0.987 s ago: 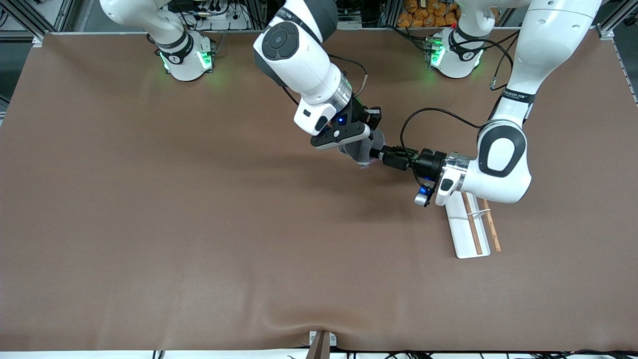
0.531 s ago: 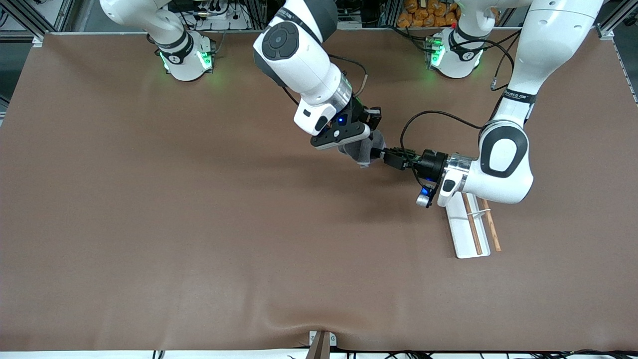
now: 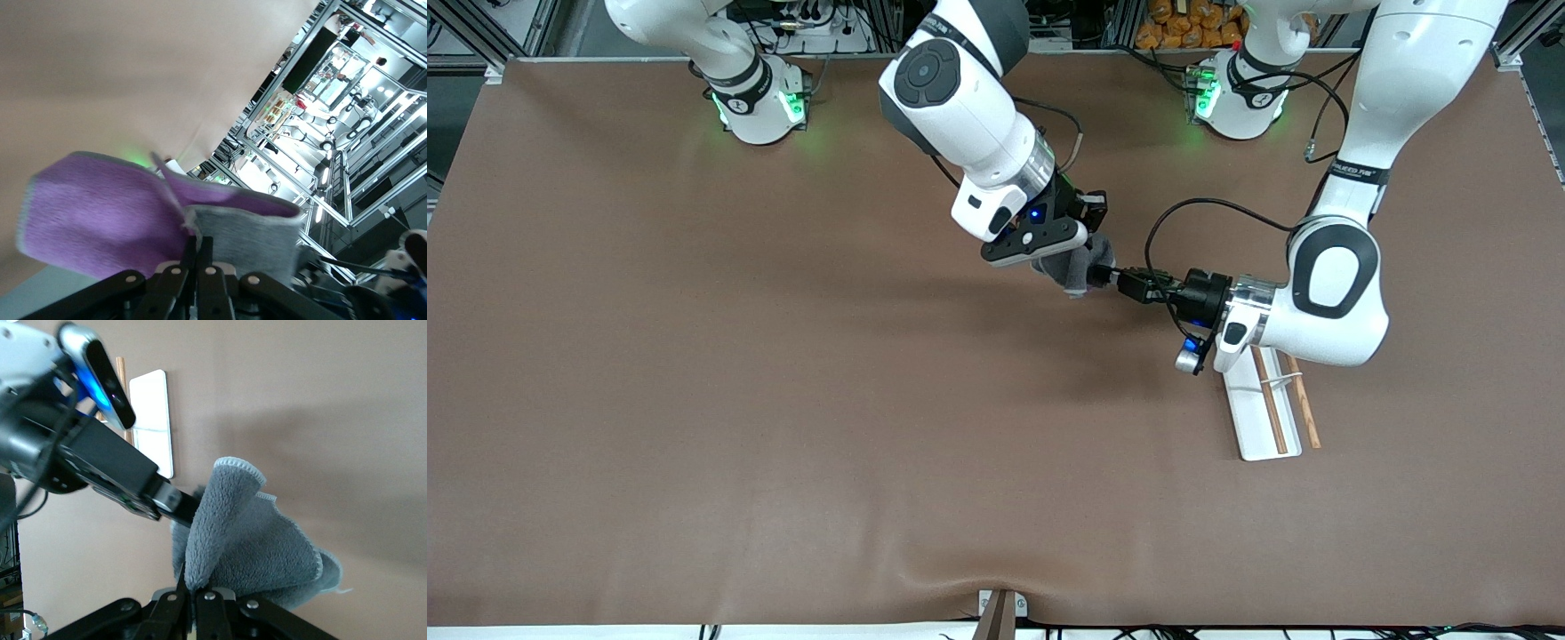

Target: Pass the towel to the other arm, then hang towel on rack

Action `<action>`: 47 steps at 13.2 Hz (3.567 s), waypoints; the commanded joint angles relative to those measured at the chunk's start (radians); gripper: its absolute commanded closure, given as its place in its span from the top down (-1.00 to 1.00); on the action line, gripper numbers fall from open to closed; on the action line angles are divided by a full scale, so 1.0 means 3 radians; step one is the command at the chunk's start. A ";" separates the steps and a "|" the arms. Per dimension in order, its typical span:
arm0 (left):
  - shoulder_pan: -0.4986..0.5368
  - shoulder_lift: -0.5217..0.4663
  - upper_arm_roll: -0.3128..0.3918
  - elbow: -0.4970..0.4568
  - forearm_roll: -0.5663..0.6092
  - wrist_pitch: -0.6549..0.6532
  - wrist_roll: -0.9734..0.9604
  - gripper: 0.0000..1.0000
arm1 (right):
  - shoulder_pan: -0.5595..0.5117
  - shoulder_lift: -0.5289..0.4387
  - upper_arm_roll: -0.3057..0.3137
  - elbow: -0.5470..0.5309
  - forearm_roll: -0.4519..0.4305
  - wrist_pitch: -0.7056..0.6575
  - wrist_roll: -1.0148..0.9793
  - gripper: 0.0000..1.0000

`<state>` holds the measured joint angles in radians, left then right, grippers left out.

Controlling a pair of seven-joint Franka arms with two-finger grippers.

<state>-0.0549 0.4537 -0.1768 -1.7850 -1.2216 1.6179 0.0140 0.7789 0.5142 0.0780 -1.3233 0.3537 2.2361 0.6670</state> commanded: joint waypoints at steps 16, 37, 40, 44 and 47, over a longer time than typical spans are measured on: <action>0.0254 -0.0142 0.0017 0.1082 0.2378 0.0169 0.0030 -1.00 | -0.1061 -0.0471 -0.0163 -0.0083 -0.1025 -0.1337 -0.0883 1.00; 0.1149 -0.0071 0.0037 0.1026 0.3065 0.0262 0.1272 -1.00 | -0.2903 -0.1775 -0.0143 -0.0897 -0.1108 -0.2345 -0.2005 1.00; 0.1261 -0.0060 0.0037 0.0995 0.3075 0.0262 0.1369 -1.00 | -0.2888 -0.1816 -0.0127 -0.0846 -0.1138 -0.2432 -0.1988 1.00; 0.1349 0.0031 0.0037 0.0990 0.3075 0.0262 0.1385 -1.00 | -0.2883 -0.1816 -0.0132 -0.0759 -0.1148 -0.2499 -0.1891 1.00; 0.1405 0.0073 0.0037 0.0990 0.3090 0.0262 0.1385 -0.86 | -0.2883 -0.1816 -0.0132 -0.0748 -0.1143 -0.2524 -0.1891 1.00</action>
<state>0.3522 0.4687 -0.1556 -1.4950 -0.3198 1.7084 0.4148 -0.0733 -0.0213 0.0243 -1.5550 0.0282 1.4972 0.0778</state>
